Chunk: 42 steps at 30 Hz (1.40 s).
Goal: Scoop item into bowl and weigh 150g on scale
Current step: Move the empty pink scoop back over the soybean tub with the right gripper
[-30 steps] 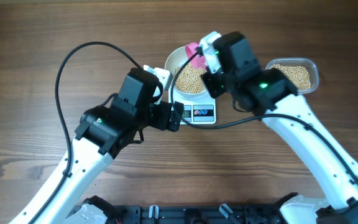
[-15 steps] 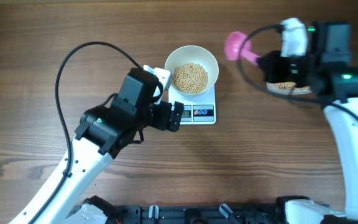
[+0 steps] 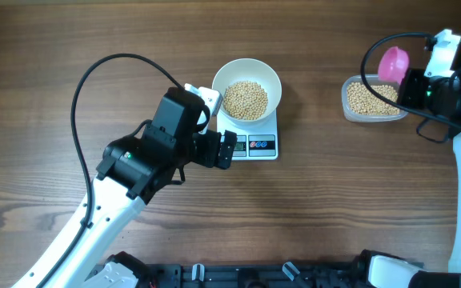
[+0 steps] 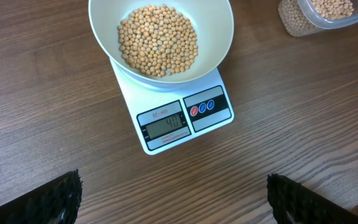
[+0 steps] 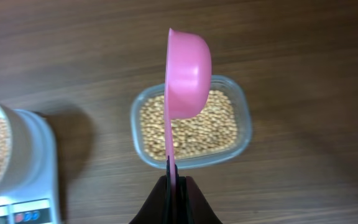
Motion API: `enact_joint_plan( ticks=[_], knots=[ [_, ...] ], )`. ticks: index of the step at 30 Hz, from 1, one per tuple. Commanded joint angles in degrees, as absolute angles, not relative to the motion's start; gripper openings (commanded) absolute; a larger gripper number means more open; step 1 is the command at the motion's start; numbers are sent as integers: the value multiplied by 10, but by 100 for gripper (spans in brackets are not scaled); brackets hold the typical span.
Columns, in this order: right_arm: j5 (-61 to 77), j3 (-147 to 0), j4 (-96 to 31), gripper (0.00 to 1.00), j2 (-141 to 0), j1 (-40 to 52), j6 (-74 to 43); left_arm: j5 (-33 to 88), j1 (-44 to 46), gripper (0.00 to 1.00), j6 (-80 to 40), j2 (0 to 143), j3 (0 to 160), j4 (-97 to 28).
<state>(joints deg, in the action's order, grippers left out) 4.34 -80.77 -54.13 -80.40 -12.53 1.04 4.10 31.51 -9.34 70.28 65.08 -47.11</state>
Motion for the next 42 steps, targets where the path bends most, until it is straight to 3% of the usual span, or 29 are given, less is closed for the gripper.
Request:
enact_joint_plan(
  ticks=[1,42],
  knots=[
    [-39,-805,-542,4,-828,-125,44,31,317,100,-99,699,648,-470],
    [-8,-802,-571,4,-985,-74,66,31,317,100,-99,699,648,-470]
  ],
)
